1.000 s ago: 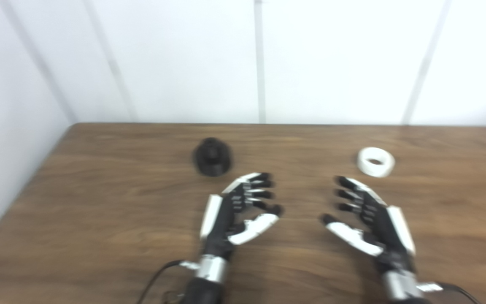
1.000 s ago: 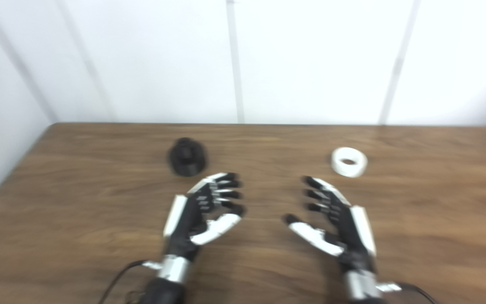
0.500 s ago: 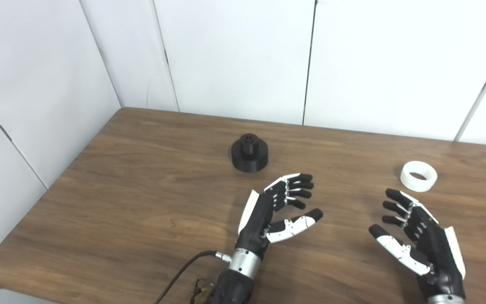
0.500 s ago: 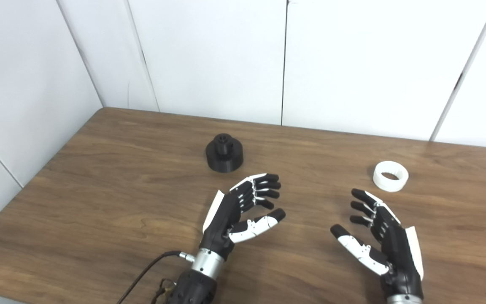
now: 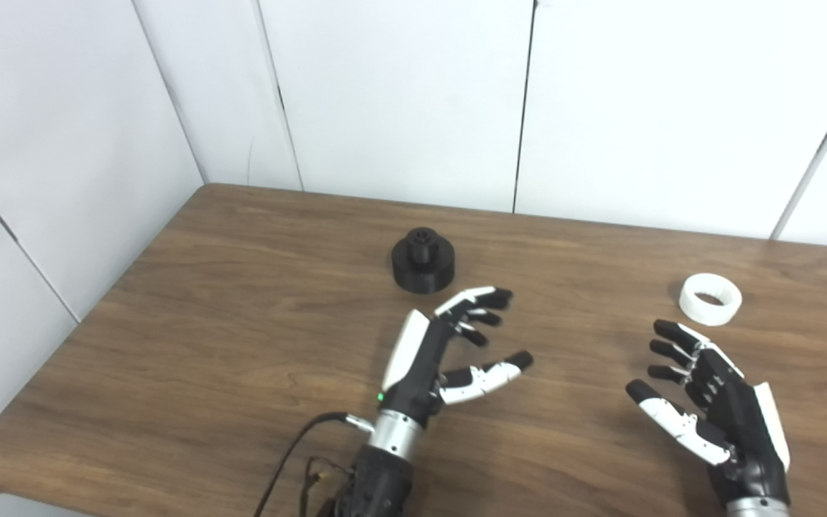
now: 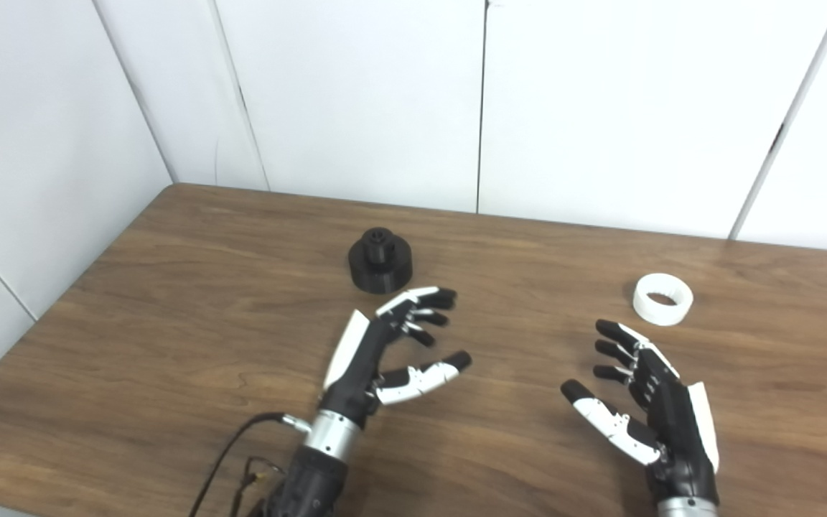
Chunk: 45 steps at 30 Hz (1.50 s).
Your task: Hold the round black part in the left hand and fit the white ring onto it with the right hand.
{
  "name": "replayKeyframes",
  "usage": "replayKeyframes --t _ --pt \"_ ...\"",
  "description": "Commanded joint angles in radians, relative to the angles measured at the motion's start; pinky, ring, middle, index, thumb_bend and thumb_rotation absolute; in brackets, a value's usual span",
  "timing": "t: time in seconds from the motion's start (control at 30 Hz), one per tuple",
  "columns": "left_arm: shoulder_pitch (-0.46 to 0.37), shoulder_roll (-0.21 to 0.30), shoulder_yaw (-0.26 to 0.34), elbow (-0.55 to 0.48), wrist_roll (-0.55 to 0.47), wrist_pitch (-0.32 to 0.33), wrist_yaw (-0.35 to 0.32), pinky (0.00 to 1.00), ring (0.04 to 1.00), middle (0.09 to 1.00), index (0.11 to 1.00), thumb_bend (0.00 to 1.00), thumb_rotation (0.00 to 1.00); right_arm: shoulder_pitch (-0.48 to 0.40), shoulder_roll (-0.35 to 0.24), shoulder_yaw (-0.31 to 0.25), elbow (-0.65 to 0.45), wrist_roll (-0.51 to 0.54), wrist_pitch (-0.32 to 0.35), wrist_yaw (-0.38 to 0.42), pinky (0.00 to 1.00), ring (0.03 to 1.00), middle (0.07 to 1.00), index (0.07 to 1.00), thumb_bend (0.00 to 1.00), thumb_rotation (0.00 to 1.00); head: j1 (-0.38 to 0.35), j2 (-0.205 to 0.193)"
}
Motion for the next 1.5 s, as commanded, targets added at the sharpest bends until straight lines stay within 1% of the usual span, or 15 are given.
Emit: replayKeyframes --t 0.0,0.07,0.13,0.23,0.33,0.43,0.63,0.73,0.83,0.97,1.13,1.27,1.43,1.47 --pt "-0.032 0.014 -0.001 -0.091 0.078 0.056 -0.005 0.59 0.715 0.773 0.749 0.68 0.3 -0.025 0.008 0.002 0.011 0.002 -0.048 -0.001 0.67 0.791 0.823 0.763 0.75 0.35 0.0 0.0" --pt "-0.033 0.037 -0.002 -0.121 0.112 0.079 -0.013 0.61 0.733 0.783 0.756 0.68 0.27 -0.028 0.009 0.004 0.017 0.003 -0.058 0.0 0.67 0.793 0.822 0.762 0.74 0.35 -0.002 -0.003" --pt "-0.039 0.064 0.0 -0.14 0.137 0.088 -0.02 0.63 0.742 0.784 0.755 0.69 0.25 -0.03 0.011 0.004 0.02 0.001 -0.062 -0.002 0.67 0.787 0.817 0.759 0.74 0.34 -0.003 -0.002" --pt "-0.05 0.095 0.015 -0.159 0.142 0.106 -0.033 0.64 0.746 0.788 0.755 0.69 0.25 -0.031 0.011 0.003 0.022 -0.005 -0.063 -0.006 0.65 0.784 0.814 0.759 0.75 0.35 -0.005 -0.002" --pt "-0.059 0.111 0.029 -0.167 0.141 0.127 -0.034 0.64 0.743 0.784 0.757 0.7 0.26 -0.031 0.008 0.001 0.022 -0.011 -0.063 -0.007 0.66 0.786 0.817 0.758 0.75 0.36 -0.007 -0.003" --pt "-0.066 0.13 0.037 -0.174 0.163 0.145 -0.035 0.64 0.758 0.796 0.766 0.69 0.28 -0.031 0.008 -0.001 0.019 -0.011 -0.057 -0.006 0.65 0.786 0.819 0.759 0.75 0.36 -0.007 -0.002" --pt "-0.089 0.176 0.044 -0.179 0.266 0.18 -0.031 0.61 0.75 0.798 0.769 0.68 0.31 -0.028 0.006 -0.004 0.006 -0.014 -0.043 -0.004 0.64 0.777 0.816 0.756 0.75 0.36 -0.008 0.0" --pt "-0.097 0.2 0.044 -0.185 0.308 0.205 -0.042 0.62 0.759 0.808 0.777 0.66 0.33 -0.027 0.004 -0.005 0.003 -0.014 -0.043 -0.003 0.64 0.781 0.818 0.76 0.75 0.36 -0.007 0.0" --pt "-0.106 0.217 0.047 -0.19 0.335 0.234 -0.058 0.62 0.772 0.823 0.78 0.67 0.34 -0.027 0.001 -0.006 0.004 -0.013 -0.044 -0.002 0.65 0.779 0.819 0.759 0.74 0.35 -0.007 0.0" --pt "-0.118 0.238 0.047 -0.187 0.368 0.255 -0.072 0.62 0.78 0.832 0.786 0.68 0.34 -0.026 -0.001 -0.007 0.0 -0.008 -0.035 0.003 0.66 0.783 0.824 0.762 0.74 0.36 -0.008 0.0" --pt "-0.145 0.273 0.043 -0.158 0.441 0.268 -0.066 0.62 0.793 0.838 0.783 0.71 0.37 -0.026 -0.008 -0.007 -0.001 -0.014 -0.046 0.003 0.66 0.777 0.818 0.761 0.74 0.36 -0.007 0.0" --pt "-0.167 0.287 0.044 -0.131 0.466 0.288 -0.071 0.66 0.829 0.863 0.79 0.73 0.4 -0.025 -0.01 -0.008 0.003 -0.004 -0.049 0.005 0.67 0.777 0.816 0.758 0.74 0.36 -0.01 0.0" --pt "-0.194 0.299 0.046 -0.088 0.473 0.31 -0.064 0.76 0.874 0.886 0.801 0.77 0.42 -0.027 -0.01 -0.009 0.007 -0.009 -0.052 0.002 0.66 0.772 0.816 0.755 0.75 0.37 -0.012 -0.001" --pt "-0.202 0.299 0.045 -0.077 0.477 0.318 -0.062 0.77 0.878 0.888 0.802 0.77 0.42 -0.027 -0.01 -0.009 0.008 -0.011 -0.053 0.0 0.66 0.771 0.816 0.755 0.75 0.37 -0.013 -0.002"
